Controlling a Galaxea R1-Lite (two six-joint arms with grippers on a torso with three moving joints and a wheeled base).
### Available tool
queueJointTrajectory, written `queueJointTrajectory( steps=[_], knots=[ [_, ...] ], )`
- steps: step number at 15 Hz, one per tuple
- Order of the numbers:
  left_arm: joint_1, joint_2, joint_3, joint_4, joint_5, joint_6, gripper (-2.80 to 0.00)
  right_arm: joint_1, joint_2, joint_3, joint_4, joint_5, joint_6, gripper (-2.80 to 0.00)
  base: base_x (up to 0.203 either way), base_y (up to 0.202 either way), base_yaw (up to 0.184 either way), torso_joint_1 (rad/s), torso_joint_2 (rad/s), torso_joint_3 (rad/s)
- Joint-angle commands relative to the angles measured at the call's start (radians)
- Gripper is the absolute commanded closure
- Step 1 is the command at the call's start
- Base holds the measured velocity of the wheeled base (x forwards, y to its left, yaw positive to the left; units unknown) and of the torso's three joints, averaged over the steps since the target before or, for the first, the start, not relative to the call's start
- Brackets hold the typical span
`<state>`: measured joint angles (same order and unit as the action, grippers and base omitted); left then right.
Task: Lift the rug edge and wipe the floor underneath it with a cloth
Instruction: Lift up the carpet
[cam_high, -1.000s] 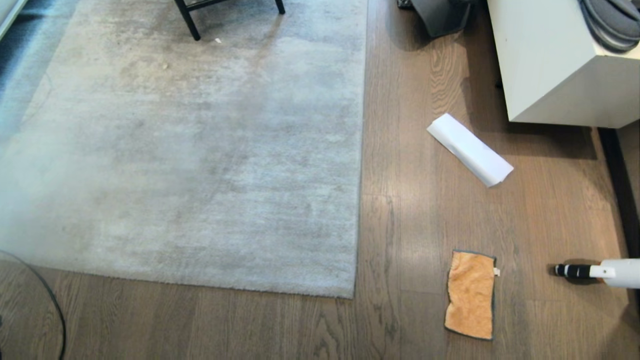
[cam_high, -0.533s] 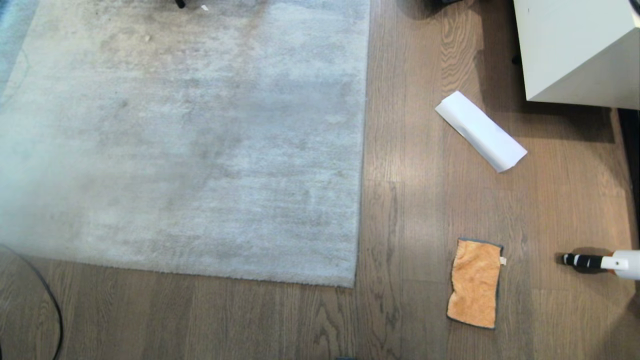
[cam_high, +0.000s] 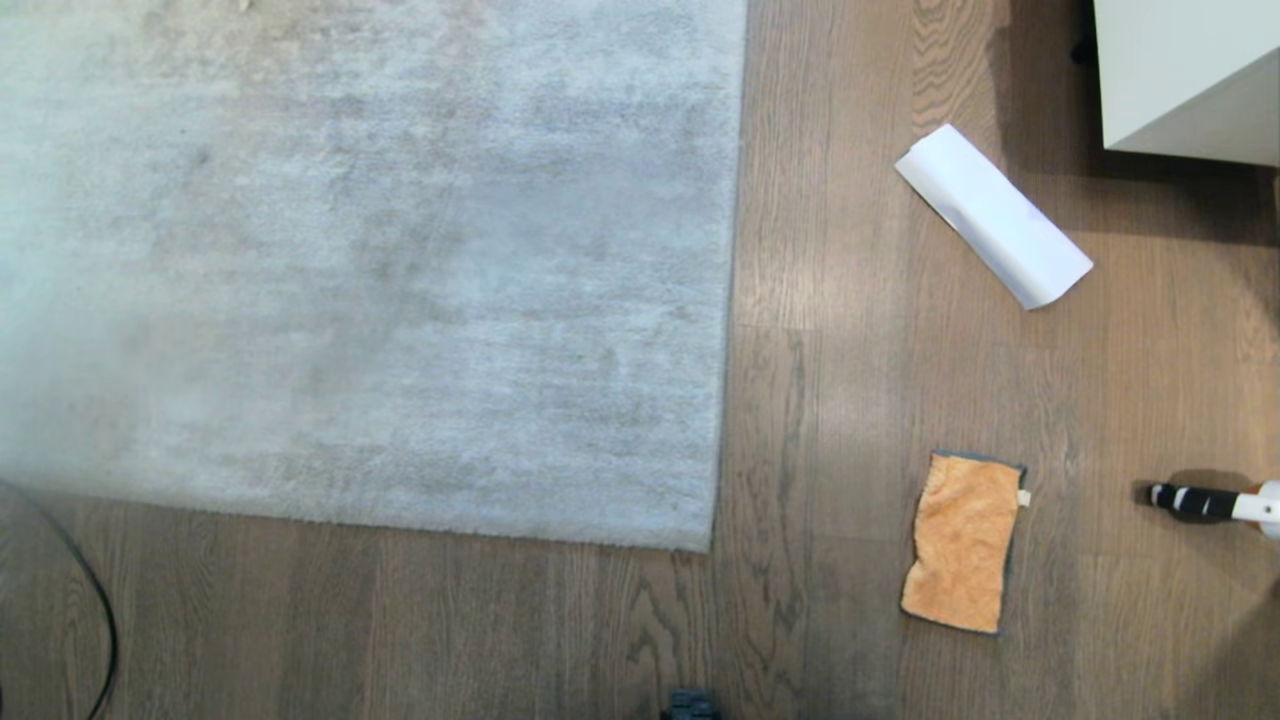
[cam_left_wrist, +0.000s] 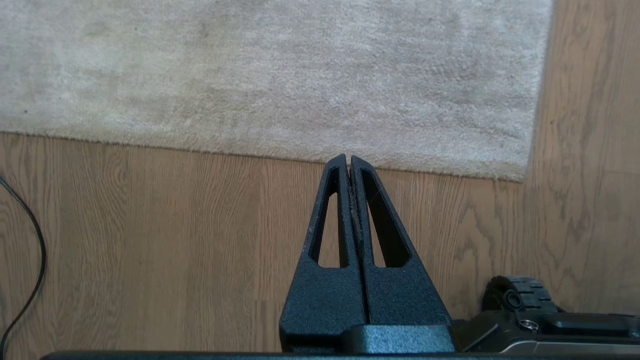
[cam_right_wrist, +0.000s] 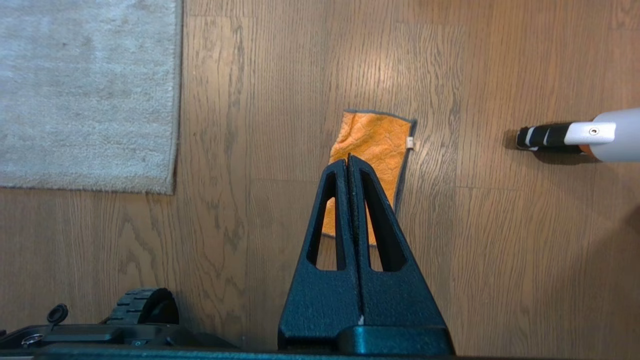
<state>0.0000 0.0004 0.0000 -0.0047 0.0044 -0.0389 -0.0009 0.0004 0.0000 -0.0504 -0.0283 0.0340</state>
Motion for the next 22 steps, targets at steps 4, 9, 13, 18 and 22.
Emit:
queueJointTrajectory(
  steps=[4,9,13,18,22],
  knots=[
    [0.0,0.0,0.0,0.0,0.0,-0.001,0.0,-0.001,0.001,0.0,0.0,-0.001,0.0,0.0,0.0,0.0,0.0,0.004,0.0,-0.198],
    [0.0,0.0,0.0,0.0,0.0,-0.004,0.0,-0.001,0.001,0.0,0.0,-0.001,0.0,0.0,0.0,0.0,0.0,0.003,0.0,-0.196],
    [0.0,0.0,0.0,0.0,0.0,-0.004,0.0,0.0,0.001,0.0,0.0,-0.001,0.0,0.0,0.0,0.0,0.0,0.004,0.0,-0.193],
    [0.0,0.0,0.0,0.0,0.0,-0.004,0.0,-0.001,0.001,0.0,0.0,-0.001,0.0,0.0,0.0,0.0,0.0,0.003,0.0,-0.197],
    [0.0,0.0,0.0,0.0,0.0,-0.004,0.0,0.0,0.001,0.0,0.0,-0.001,0.0,0.0,0.0,0.0,0.0,0.004,0.0,-0.198]
  ],
)
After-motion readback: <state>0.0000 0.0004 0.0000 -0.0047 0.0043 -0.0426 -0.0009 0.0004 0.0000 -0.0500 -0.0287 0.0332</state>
